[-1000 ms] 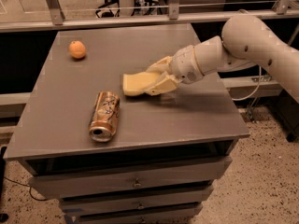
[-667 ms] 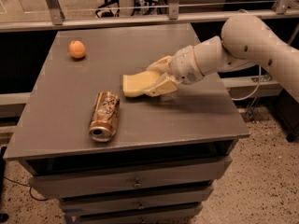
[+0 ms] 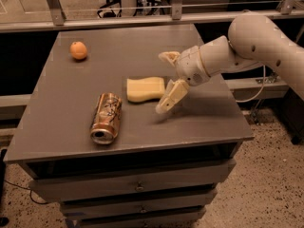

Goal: Move sponge near orange can

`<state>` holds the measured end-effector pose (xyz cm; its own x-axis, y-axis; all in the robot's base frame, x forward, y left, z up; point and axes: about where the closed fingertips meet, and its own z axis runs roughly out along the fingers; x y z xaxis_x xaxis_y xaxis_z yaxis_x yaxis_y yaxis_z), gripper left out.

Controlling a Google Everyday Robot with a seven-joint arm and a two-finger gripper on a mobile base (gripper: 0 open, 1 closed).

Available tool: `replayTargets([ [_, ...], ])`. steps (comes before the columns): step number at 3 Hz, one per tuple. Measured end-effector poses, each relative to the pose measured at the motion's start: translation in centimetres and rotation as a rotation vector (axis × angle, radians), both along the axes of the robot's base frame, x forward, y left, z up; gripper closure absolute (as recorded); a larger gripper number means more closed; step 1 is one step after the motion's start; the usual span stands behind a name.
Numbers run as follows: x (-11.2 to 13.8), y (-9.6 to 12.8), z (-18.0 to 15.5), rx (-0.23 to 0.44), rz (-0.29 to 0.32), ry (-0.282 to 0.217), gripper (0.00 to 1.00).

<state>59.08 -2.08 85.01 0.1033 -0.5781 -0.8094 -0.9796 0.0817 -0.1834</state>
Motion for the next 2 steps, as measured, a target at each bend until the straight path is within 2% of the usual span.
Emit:
replayTargets([
  [1, 1.5, -2.8, 0.8, 0.068, -0.068, 0.007, 0.00],
  [2, 4.4, -8.8, 2.5, 0.127, -0.177, -0.016, 0.00],
])
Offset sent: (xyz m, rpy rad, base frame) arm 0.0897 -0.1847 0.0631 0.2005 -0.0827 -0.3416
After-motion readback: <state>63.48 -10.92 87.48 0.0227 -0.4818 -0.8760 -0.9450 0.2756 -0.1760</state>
